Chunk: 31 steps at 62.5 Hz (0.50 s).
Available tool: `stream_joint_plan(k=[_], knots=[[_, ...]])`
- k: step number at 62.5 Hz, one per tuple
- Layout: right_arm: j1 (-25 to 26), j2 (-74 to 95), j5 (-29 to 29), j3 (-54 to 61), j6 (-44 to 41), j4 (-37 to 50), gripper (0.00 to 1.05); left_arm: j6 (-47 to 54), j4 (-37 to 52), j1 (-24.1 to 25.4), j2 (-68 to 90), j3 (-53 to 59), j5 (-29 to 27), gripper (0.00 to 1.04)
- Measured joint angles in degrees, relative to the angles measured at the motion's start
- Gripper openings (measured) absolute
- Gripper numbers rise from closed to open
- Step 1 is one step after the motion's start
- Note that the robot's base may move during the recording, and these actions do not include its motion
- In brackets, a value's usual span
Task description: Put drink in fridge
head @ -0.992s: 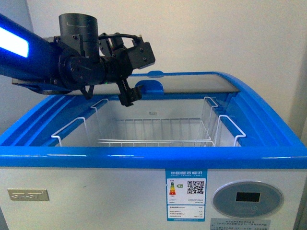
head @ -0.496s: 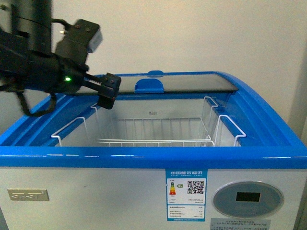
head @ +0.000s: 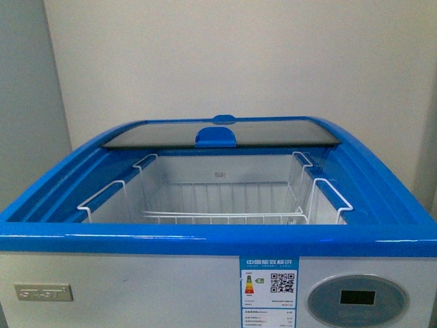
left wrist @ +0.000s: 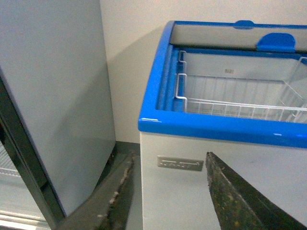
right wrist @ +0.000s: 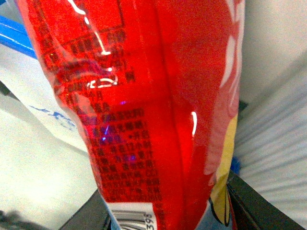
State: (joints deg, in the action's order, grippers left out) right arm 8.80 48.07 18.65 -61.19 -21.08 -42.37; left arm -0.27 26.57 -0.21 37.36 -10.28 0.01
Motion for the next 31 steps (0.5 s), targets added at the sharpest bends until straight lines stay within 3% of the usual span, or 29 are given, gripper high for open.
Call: stream_joint_plan(k=[14, 31], knots=[[-8.7, 23.1, -3.1, -13.9, -23.6, 4.0, 0.41, 0.0, -1.9, 0.0, -6.3, 3.9, 0.0, 0.03], [-14.6, 46.3, -6.8, -34.0, -43.4, -2.8, 0.41, 0.1, -4.7, 0.0, -11.4, 6.2, 0.0, 0.03]])
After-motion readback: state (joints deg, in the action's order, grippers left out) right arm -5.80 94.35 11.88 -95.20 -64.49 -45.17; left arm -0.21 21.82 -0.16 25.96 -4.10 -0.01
